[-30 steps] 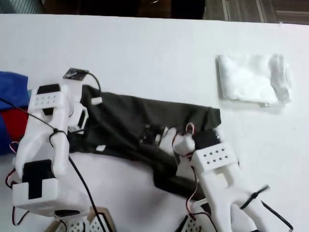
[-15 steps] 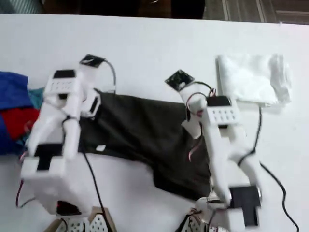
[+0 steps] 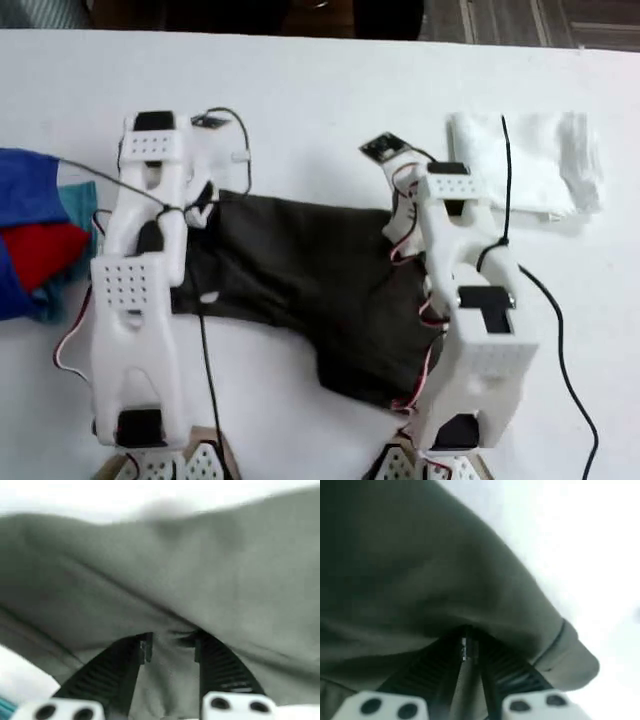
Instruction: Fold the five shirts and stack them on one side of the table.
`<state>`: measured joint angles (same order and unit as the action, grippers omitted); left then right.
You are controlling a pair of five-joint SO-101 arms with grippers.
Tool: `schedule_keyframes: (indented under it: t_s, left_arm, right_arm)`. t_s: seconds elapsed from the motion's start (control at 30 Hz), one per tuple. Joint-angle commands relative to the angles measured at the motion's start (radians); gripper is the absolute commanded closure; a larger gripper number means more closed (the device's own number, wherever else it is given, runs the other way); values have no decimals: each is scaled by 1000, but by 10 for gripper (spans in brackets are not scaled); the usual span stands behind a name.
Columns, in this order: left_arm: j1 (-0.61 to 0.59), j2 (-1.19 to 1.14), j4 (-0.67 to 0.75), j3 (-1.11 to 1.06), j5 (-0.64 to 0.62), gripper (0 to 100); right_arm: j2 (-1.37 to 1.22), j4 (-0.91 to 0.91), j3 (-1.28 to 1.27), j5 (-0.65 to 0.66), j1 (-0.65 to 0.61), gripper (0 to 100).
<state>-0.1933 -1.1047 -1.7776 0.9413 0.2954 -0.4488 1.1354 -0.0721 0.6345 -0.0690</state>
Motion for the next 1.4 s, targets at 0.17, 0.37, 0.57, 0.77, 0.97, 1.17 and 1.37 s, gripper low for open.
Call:
schedule_keyframes:
  t_s: [0.17, 0.37, 0.57, 0.77, 0.97, 1.17, 1.37]
  left_arm:
    - [-144, -95, -6, 236, 5, 838]
    - [-204, -94, -6, 236, 5, 838]
    - [-250, -48, -14, 194, 3, 838]
    - [-207, 252, -14, -105, 12, 838]
    - [-140, 649, -3, -555, 103, 838]
    - [-130, 947, 175, -1004, 132, 838]
    - [-146, 1071, 433, -1351, 153, 838]
  right_arm:
    - [-328, 173, 591, -12, -73, 979]
    - [-582, 360, 1066, -12, -119, 979]
    - [-670, 619, 1507, -14, -130, 979]
    - [-618, 638, 1613, -60, -84, 961]
    - [-366, 639, 1330, -60, -81, 848]
    - [101, 634, 824, -54, -137, 889]
    - [449, 565, 299, -54, -222, 889]
